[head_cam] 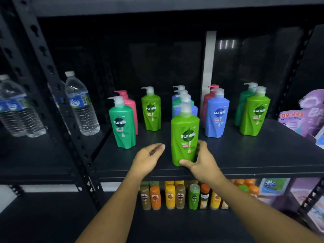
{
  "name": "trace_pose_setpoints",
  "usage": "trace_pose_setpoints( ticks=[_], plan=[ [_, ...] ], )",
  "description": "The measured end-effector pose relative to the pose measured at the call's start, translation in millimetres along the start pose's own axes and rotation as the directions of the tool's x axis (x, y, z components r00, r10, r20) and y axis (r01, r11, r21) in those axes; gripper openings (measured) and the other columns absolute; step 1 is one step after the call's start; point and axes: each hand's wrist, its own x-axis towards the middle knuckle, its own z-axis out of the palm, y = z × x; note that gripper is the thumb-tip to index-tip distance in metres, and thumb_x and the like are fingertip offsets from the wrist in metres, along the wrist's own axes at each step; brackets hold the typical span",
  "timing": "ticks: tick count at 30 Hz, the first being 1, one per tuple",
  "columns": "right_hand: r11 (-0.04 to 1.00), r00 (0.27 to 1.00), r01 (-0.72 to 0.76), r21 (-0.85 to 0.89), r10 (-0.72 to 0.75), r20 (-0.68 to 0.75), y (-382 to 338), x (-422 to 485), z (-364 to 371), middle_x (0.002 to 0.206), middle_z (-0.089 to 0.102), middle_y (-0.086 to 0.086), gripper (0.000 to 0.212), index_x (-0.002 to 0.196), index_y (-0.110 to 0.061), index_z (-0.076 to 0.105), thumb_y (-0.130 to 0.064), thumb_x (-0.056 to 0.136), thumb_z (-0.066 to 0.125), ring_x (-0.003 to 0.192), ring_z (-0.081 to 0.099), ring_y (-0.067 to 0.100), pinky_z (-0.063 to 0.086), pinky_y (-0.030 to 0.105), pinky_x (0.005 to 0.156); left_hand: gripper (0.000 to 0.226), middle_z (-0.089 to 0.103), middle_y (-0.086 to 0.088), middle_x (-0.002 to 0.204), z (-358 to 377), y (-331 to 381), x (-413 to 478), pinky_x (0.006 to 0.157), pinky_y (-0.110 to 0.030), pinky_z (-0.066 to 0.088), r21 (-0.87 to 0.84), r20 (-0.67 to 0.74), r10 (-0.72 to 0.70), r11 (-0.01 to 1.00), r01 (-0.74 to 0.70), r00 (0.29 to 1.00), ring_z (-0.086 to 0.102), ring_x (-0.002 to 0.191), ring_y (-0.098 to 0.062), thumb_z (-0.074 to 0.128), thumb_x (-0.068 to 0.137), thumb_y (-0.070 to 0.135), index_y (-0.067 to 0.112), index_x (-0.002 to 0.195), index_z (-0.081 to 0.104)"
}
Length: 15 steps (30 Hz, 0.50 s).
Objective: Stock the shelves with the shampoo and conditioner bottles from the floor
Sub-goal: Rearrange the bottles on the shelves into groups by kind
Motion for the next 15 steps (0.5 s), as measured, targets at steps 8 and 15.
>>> trace_pose_setpoints(
  ticks=[8, 15],
  plan=[
    [0.999, 0.999, 0.035, -0.032, -0.034, 0.016, -43.3, 14.2, 71.5, 0.111, 0.065, -0.005, 0.068, 0.113, -0.027, 0.039, -0.028, 0.070, 0.092, 0.099, 0.065, 0.015, 0.054, 0.037, 0.086, 0.036, 0.075, 0.011, 0.115, -19.2, 4.5, -14.1, 0.089, -0.015, 0.052, -0.222, -0.124, 0.056, 0.971, -0.083, 0.991, 0.068, 0.110, -0.003, 0.072, 0.094, 0.040, 0.026, 0.126, 0.065],
    [0.929, 0.977, 0.179, -0.324, -0.129, 0.170, -24.2, 22.9, 66.2, 0.131, 0.064, -0.003, 0.047, 0.127, -0.025, 0.043, -0.049, 0.093, 0.065, 0.117, 0.062, 0.018, 0.053, 0.039, 0.091, 0.063, 0.071, 0.012, 0.119, -18.1, -4.5, -0.1, 0.095, -0.028, 0.056, -0.173, -0.194, 0.039, 0.982, -0.073, 0.980, 0.068, 0.106, 0.000, 0.082, 0.087, 0.029, 0.033, 0.136, 0.043]
  ],
)
